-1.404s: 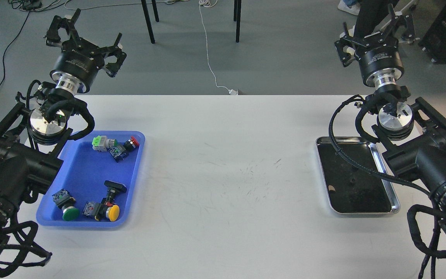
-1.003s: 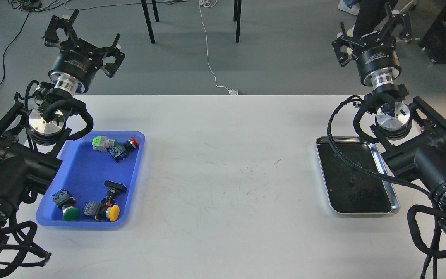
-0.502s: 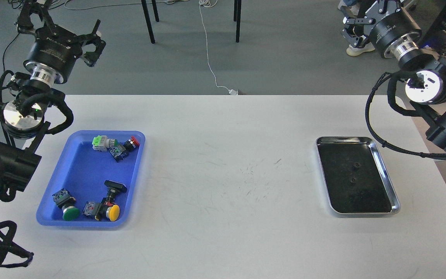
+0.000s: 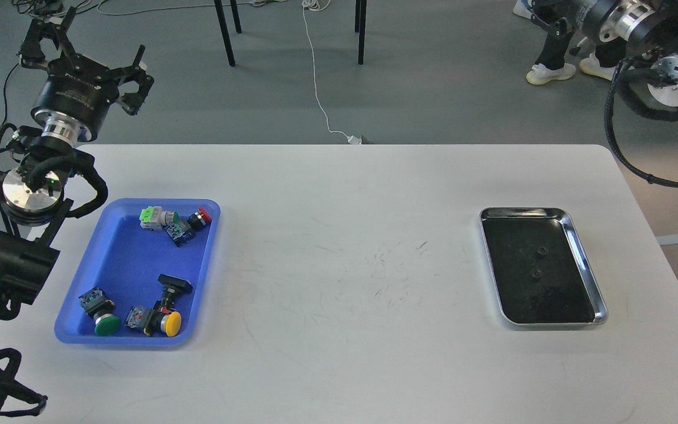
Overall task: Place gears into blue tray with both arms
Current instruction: 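Move the right gripper out and toward the silver tray, then lower the right gripper into the silver tray and grasp a small black piece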
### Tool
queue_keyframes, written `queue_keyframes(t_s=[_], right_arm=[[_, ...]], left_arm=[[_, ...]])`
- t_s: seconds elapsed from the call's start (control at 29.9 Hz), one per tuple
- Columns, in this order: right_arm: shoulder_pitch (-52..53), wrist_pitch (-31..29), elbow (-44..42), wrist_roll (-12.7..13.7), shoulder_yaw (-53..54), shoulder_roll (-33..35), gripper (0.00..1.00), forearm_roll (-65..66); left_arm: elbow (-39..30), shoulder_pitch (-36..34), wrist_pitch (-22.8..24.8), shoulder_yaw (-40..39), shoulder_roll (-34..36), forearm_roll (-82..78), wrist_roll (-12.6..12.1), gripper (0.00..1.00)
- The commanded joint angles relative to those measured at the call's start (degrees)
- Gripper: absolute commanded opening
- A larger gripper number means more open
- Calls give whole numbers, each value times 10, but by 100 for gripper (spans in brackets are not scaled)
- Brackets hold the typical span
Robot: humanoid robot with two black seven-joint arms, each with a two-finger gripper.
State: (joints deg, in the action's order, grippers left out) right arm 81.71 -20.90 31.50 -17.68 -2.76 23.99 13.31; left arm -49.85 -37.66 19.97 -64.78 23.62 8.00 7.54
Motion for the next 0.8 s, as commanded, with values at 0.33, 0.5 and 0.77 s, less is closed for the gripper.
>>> queue_keyframes(t_s=[0.33,0.5,0.77], right_arm=[[98,-7,36,3,-432,-170,98,229],[98,-7,121,-11,-459,-134,97,345],[94,-6,201,-85,-521,-35,88,500]], left_arm=[[1,2,23,-1,16,11,4,98],[1,3,24,0,27,12,4,98],[1,14,24,-1,34,13,4,98]])
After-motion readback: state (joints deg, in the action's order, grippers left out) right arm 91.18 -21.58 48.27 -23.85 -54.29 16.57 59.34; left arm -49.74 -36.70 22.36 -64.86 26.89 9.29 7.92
